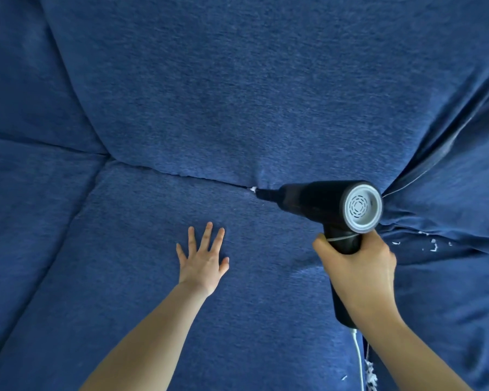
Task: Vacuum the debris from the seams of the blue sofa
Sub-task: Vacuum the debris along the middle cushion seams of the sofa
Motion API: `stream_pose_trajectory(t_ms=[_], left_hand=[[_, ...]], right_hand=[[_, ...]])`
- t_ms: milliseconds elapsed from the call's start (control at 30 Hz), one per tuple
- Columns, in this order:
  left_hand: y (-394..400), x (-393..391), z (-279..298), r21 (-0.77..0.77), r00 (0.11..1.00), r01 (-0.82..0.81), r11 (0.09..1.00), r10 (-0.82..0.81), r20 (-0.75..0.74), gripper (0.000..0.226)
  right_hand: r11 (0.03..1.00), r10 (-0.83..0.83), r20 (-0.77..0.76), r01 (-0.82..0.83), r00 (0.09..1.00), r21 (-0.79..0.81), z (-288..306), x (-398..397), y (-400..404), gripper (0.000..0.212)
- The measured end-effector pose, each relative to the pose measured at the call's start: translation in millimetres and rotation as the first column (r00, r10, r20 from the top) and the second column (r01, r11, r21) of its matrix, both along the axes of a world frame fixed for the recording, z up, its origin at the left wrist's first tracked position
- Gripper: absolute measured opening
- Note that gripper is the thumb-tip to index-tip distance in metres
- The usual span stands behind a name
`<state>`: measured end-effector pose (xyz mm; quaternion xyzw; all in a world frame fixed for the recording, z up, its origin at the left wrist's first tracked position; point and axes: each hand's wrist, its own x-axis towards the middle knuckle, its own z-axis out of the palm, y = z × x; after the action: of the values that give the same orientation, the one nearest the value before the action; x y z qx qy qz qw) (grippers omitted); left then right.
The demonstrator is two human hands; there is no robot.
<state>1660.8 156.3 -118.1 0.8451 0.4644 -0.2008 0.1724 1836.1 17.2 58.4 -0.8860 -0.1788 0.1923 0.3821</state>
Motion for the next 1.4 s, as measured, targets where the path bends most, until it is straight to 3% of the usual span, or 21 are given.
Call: stream_pose_trajectory(t_ms=[333,900,1400], left_hand=[[-10,4,-18,0.090,0.998,-0.035,0.995,0.030,0.061,0.069],[-9,-3,-32,0.120,0.990,-0.019,0.993,0.002,0.138,0.071],[-2,-3,-22,0.022,0.998,0.059,0.998,-0.060,0.023,0.076]], right_hand=[[0.999,0.035,-0.118,-0.035,0.992,0.001,-9,-8,-12,0.023],[0.999,0.010,-0.087,-0.015,0.996,-0.049,-2,-30,-3,0.025],[0.998,-0.061,-0.074,0.058,0.995,-0.034,0,-35,39,0.023]])
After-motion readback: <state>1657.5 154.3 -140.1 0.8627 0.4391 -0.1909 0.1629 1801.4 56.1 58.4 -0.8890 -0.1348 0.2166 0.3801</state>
